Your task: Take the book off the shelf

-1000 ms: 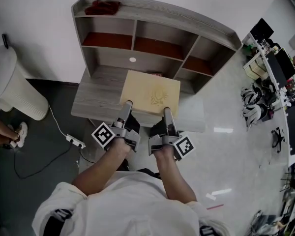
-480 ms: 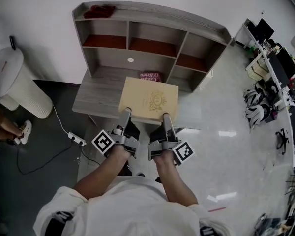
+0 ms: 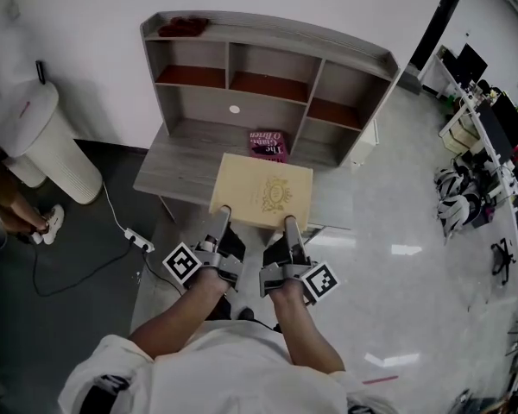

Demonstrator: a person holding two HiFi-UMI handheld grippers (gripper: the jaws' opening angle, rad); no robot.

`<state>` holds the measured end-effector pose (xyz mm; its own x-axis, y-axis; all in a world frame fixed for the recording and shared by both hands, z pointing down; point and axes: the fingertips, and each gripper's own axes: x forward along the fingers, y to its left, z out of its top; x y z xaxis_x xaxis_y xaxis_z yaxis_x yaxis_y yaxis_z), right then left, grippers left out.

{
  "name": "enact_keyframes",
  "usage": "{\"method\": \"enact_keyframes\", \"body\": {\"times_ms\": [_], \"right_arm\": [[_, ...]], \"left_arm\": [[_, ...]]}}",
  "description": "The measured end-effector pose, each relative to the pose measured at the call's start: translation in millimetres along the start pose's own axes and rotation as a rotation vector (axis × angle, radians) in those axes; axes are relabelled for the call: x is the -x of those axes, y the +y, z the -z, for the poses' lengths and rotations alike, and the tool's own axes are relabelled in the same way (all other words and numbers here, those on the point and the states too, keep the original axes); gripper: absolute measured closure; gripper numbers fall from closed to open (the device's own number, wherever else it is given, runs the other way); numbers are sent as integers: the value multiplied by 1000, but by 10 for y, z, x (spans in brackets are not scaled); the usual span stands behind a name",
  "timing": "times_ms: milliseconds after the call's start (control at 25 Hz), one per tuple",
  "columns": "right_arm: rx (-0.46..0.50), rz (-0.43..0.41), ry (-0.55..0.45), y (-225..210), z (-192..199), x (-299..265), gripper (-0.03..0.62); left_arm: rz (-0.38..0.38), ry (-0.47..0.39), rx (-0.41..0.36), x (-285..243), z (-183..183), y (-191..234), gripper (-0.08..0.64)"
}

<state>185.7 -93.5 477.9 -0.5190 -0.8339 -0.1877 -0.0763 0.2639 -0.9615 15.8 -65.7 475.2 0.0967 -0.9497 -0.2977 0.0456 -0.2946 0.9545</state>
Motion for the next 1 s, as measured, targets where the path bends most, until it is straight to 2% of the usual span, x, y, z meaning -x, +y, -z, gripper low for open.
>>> {"method": "enact_keyframes", "body": {"times_ms": [320, 600, 760, 1000], "right_arm": [[-8, 10, 31, -75, 60, 248, 371], [-33, -5, 6, -67, 107, 391, 370], [-28, 27, 5, -124, 176, 402, 371], [-17, 15, -20, -112, 232, 326, 370]], "left_arm": [[-3, -17, 3, 250, 121, 41, 334], [0, 38, -6, 328, 169, 5, 334], [-20, 69, -6, 300, 82, 57, 334], [-19, 102, -7, 248, -16, 43, 334]]}}
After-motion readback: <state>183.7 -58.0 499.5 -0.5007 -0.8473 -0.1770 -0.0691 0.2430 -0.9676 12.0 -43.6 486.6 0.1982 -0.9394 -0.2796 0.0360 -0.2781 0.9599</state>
